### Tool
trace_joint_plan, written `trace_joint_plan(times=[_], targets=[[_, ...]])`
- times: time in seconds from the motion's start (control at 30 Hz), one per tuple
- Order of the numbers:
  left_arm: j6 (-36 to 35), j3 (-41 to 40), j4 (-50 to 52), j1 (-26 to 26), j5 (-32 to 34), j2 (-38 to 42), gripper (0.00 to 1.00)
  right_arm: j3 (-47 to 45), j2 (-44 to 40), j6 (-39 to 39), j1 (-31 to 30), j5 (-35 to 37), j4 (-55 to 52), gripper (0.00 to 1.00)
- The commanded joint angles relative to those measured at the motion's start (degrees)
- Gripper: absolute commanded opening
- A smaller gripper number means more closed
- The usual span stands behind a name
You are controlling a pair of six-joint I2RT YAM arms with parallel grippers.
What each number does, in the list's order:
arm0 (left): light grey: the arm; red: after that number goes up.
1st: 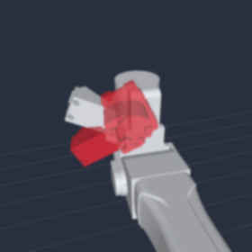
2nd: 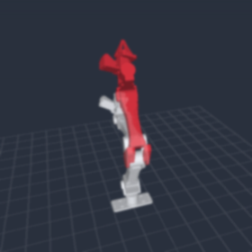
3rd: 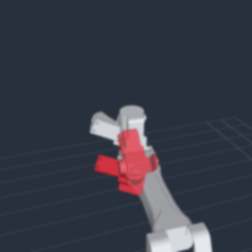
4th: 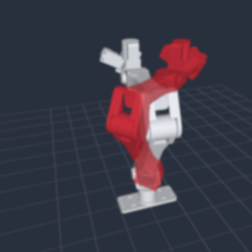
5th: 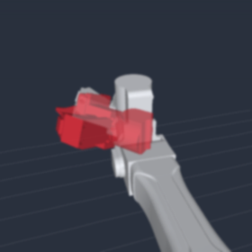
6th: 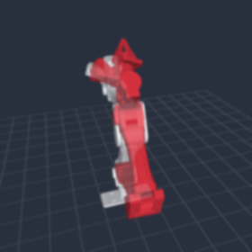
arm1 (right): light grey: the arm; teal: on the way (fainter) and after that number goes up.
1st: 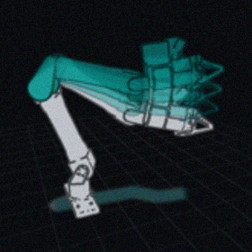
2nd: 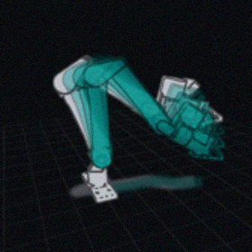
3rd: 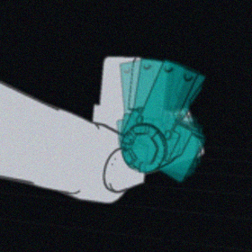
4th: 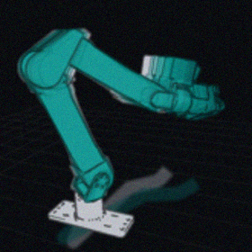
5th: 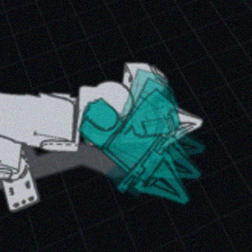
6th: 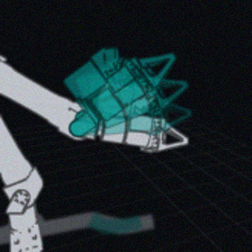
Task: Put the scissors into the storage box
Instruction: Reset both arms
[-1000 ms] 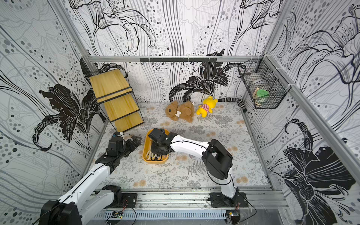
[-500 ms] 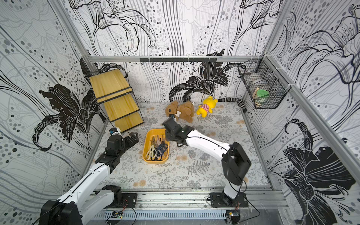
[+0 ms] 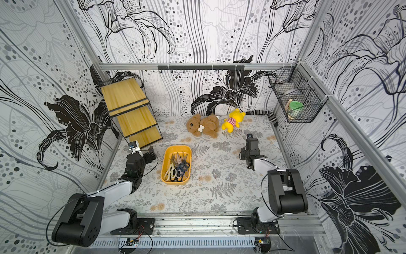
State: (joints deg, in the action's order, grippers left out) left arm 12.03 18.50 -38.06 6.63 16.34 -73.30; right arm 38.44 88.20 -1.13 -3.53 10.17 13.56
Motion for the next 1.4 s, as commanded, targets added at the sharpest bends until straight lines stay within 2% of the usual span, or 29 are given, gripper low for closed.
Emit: trace_joint_plan(times=[0.0, 0.1, 0.23, 0.3, 0.37, 0.4, 0.43, 0.47, 0.5, 0.53, 0.57, 0.6, 0.73, 1.1, 1.17, 1.37], targets=[[-4.58, -2.02, -15.75, -0.48, 0.77, -3.35, 0.98, -6.19, 1.4, -4.55, 1.27, -7.0, 23.89, 0.36], [-5.3, -1.23, -15.17, -0.4, -0.46, -3.93, 0.98, -7.74, 0.87, -6.15, 1.95, -11.38, 25.9, 0.36], [-5.87, -2.4, -16.41, -0.39, -2.44, -2.99, 0.98, -15.14, -3.01, -5.51, 2.03, -10.84, 35.08, 0.37], [-6.83, -4.4, -22.6, -0.63, -2.49, -4.81, 0.98, -17.6, -3.74, -4.8, 2.12, -9.47, 39.04, 0.38], [-6.35, -6.24, -32.91, -1.17, -0.83, -11.0, 0.98, -19.74, -4.22, -4.37, 2.21, -7.67, 42.36, 0.59], [-6.61, -6.7, -33.94, -1.79, -1.73, -11.75, 0.98, -21.3, -4.39, -4.09, 2.21, -6.67, 45.03, 0.71], [-5.29, -6.4, -30.18, -1.9, -1.86, -10.02, 0.98, -23.35, -4.55, -3.4, 2.17, -5.21, 48.34, 0.85], [-5.7, -7.33, -33.22, -1.89, -1.25, -10.94, 0.98, -25.41, -3.57, -2.57, 2.21, -3.41, 52.73, 0.92], [-6.23, -7.99, -36.27, -1.89, -0.78, -11.62, 0.98, -26.89, -1.05, -2.61, 2.13, -2.68, 59.24, 0.96], [-5.13, -7.58, -33.78, -1.9, -0.42, -10.91, 0.98, -26.72, -0.76, -2.57, 2.06, -2.75, 59.1, 0.95], [-5.1, -6.98, -32.64, -1.95, -0.55, -10.84, 0.98, -25.44, -2.75, -2.33, 2.12, -3.22, 53.3, 0.95], [-5.88, -7.06, -34.08, -1.89, -0.75, -11.53, 0.98, -25.95, -1.65, -2.31, 2.29, -3.9, 56.16, 0.95], [-5.76, -7.15, -33.99, -1.9, -0.75, -11.5, 0.98, -25.21, -2.36, -2.02, 3.18, -5.6, 53.46, 0.95], [-5.5, -7.06, -33.41, -1.94, -0.77, -11.33, 0.98, -25.48, -2.09, -2.21, 3.18, -5.34, 54.4, 0.95], [-5.53, -6.86, -33.26, -1.89, -0.78, -11.26, 0.98, -24.82, -2.1, -3.07, 3.24, -8.43, 53.05, 0.95], [-5.53, -6.97, -33.35, -1.81, -0.78, -11.23, 0.98, -25.07, -2.16, -3.09, 3.35, -8.58, 53.5, 0.95]])
